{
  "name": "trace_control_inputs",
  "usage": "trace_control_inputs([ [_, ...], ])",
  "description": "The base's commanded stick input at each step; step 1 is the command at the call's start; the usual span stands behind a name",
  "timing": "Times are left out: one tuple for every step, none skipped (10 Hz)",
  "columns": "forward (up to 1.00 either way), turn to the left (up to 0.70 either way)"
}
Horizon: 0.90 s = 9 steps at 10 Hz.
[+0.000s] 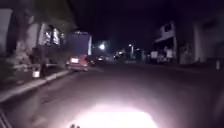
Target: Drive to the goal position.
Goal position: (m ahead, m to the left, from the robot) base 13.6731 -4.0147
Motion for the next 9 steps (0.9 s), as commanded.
trace_control_inputs([
  [1.0, 0.0],
  [1.0, 0.0],
  [1.0, 0.0],
  [1.0, 0.0],
  [1.0, 0.0],
  [1.0, 0.0],
  [1.0, 0.0],
  [1.0, 0.0],
  [1.0, 0.0],
])
